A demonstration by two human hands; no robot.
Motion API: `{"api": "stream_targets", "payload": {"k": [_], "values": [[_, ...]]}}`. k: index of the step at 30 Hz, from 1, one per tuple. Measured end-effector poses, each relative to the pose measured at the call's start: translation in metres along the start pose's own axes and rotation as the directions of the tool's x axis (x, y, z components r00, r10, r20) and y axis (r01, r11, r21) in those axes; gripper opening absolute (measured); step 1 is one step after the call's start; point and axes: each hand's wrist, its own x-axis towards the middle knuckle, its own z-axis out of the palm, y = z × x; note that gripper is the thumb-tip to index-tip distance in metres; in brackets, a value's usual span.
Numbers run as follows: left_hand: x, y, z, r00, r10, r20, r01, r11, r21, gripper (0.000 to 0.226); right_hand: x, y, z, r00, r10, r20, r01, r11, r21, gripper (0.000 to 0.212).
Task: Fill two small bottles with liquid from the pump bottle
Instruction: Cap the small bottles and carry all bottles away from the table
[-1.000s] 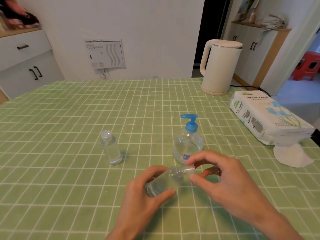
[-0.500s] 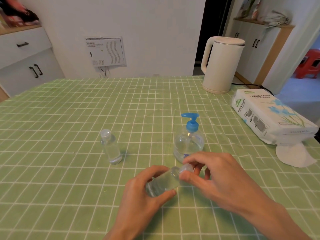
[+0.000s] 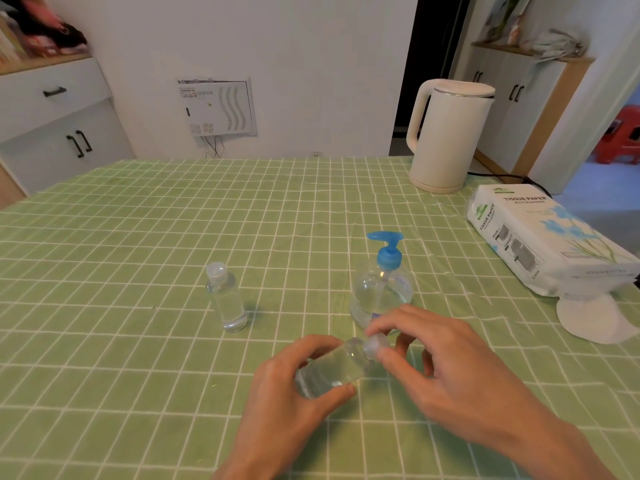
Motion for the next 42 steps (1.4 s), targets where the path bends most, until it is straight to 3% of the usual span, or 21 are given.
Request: {"api": "stream_targets", "payload": {"k": [4,8,11,14,18,22,26,29,33,37,42], "values": [[0.0,0.0,-0.001,1.0,0.0,0.009,0.0,1.0,-0.01,0.042,0.0,0.001,-0.002,1.0,0.015,-0.026,-0.013,0.998,0.058,0.046],[0.001,0.0,-0.001,1.0,-0.007,0.002,0.007,1.0,-0.005,0.042,-0.002,0.0,-0.001,0.999,0.022,-0.033,-0.02,0.998,0.058,0.029],[0.0,0.001,-0.001,1.0,-0.007,0.009,0.007,1.0,-0.003,0.042,-0.002,0.001,-0.001,0.997,0.068,-0.032,-0.066,0.996,0.061,0.036],[-0.001,0.0,-0.002,1.0,-0.009,0.008,0.009,1.0,0.002,0.042,-0.003,0.0,0.0,0.998,0.06,-0.01,-0.059,0.995,0.086,0.026],[-0.001,0.001,-0.003,1.0,-0.008,0.014,0.008,1.0,0.014,0.042,-0.003,0.001,0.001,0.997,0.082,-0.004,-0.081,0.994,0.067,0.043],[-0.001,0.0,-0.003,1.0,-0.013,0.008,0.013,1.0,0.018,0.043,-0.001,-0.003,0.003,0.998,0.052,0.024,-0.053,0.998,0.038,0.026],[-0.001,-0.002,-0.003,1.0,-0.023,0.007,0.023,1.0,0.014,0.045,-0.001,-0.003,0.003,0.998,0.059,0.004,-0.059,0.996,0.07,0.039],[-0.001,-0.004,-0.004,1.0,-0.019,-0.002,0.019,0.999,0.029,0.044,0.0,-0.004,0.005,0.999,0.053,-0.002,-0.053,0.997,0.054,0.027],[-0.001,-0.005,-0.003,1.0,-0.014,-0.002,0.014,1.0,0.026,0.045,-0.001,-0.003,0.005,0.997,0.063,0.033,-0.066,0.994,0.092,0.043],[0.0,-0.006,-0.002,1.0,-0.009,0.003,0.009,0.999,0.034,0.043,0.0,-0.001,0.011,0.998,0.052,0.036,-0.052,0.999,0.009,0.028],[0.0,-0.008,-0.003,1.0,-0.014,-0.013,0.014,1.0,0.025,0.044,0.001,-0.004,0.009,0.999,0.028,0.046,-0.03,0.998,0.046,0.039]]}}
